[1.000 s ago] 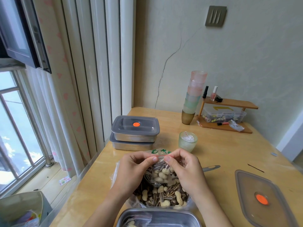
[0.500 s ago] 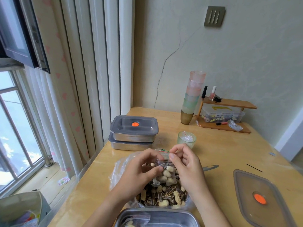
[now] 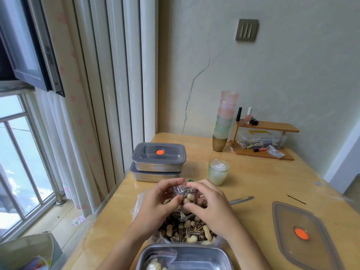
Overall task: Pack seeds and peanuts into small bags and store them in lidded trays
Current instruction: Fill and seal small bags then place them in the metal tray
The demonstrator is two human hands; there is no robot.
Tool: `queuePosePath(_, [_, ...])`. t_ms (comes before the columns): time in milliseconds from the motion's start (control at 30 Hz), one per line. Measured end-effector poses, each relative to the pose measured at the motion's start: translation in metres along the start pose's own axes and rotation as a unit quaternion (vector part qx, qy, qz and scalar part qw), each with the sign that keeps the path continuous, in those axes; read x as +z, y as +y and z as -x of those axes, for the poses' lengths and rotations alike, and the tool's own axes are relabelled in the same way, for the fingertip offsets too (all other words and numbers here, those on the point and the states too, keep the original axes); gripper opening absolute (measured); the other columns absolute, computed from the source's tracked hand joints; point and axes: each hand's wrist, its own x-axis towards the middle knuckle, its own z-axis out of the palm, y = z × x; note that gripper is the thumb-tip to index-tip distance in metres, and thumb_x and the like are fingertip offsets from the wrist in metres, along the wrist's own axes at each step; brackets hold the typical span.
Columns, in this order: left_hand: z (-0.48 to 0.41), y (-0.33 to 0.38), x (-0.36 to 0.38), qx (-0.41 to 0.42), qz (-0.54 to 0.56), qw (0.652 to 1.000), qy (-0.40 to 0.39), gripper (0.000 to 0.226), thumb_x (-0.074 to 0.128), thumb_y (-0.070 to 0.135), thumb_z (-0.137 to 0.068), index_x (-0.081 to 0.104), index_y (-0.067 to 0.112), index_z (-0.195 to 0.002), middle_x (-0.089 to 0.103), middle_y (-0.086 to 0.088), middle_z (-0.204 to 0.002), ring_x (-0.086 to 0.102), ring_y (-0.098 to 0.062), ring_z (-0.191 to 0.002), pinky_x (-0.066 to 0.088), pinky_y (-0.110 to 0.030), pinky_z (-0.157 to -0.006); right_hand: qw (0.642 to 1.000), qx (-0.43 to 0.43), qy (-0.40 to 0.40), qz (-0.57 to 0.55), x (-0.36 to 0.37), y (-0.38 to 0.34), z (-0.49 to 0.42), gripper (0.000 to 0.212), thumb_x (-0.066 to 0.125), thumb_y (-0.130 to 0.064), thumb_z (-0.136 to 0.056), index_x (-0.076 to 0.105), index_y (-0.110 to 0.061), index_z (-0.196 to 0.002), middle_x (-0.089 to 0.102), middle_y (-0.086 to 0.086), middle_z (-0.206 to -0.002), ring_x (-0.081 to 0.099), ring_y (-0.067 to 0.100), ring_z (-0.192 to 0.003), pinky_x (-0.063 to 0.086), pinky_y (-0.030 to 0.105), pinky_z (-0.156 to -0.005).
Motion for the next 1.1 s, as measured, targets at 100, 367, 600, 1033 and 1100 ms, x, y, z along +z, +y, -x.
queuePosePath(100, [0.000,0.003,-0.002,0.019,-0.044,0.999,-0.016,0.040,0.075,0.013,-0.093,0.069,0.028,-0.129,0.058,0.003,-0.127,0.069,-0.022,-0.107,0.058,-0.041,-0.096,1.000,0.001,0.003,0.017,-0.008,-0.007,-0.001,0.047,0.085,-0.031,-0.082,0.071,-0.029,-0.127,0.059,-0.016,-0.105,0.060,0.007,-0.092,0.048,0.013,-0.078])
queuePosePath(367, [0.019,0.043,-0.010,0.047,-0.309,0.944,-0.104,0.045,0.061,0.049,-0.090,0.065,0.025,-0.128,0.067,0.011,-0.112,0.064,-0.004,-0.102,0.055,-0.028,-0.089,0.998,0.009,-0.014,0.053,-0.032,-0.037,0.019,0.039,0.087,-0.042,-0.079,0.076,-0.030,-0.114,0.059,-0.010,-0.092,0.057,0.004,-0.076,0.047,0.014,-0.070])
queuePosePath(600, [0.054,0.058,-0.009,0.076,-0.420,0.897,-0.114,0.046,0.037,0.047,-0.094,0.075,0.022,-0.091,0.065,0.006,-0.092,0.050,-0.012,-0.092,0.043,-0.035,-0.085,0.987,0.044,-0.135,0.082,-0.033,-0.062,0.056,0.026,0.083,-0.043,-0.084,0.076,-0.025,-0.102,0.065,-0.004,-0.075,0.053,0.004,-0.061,0.042,0.021,-0.059])
queuePosePath(1033, [0.098,0.026,0.000,0.046,-0.400,0.913,-0.073,0.027,0.050,0.009,-0.087,0.062,0.029,-0.101,0.063,0.014,-0.101,0.052,-0.005,-0.095,0.044,-0.024,-0.082,0.973,0.114,-0.109,0.169,0.024,-0.078,0.117,0.026,0.065,-0.032,-0.096,0.043,-0.025,-0.107,0.066,0.001,-0.099,0.061,0.018,-0.082,0.047,0.032,-0.071])
queuePosePath(1100, [0.097,0.026,0.001,0.043,-0.386,0.919,-0.064,0.031,0.048,0.003,-0.086,0.064,0.025,-0.100,0.066,0.014,-0.099,0.055,-0.005,-0.093,0.045,-0.024,-0.082,0.975,0.100,-0.107,0.167,0.029,-0.083,0.120,0.016,0.061,-0.032,-0.098,0.048,-0.029,-0.106,0.066,-0.005,-0.102,0.063,0.014,-0.090,0.048,0.027,-0.074])
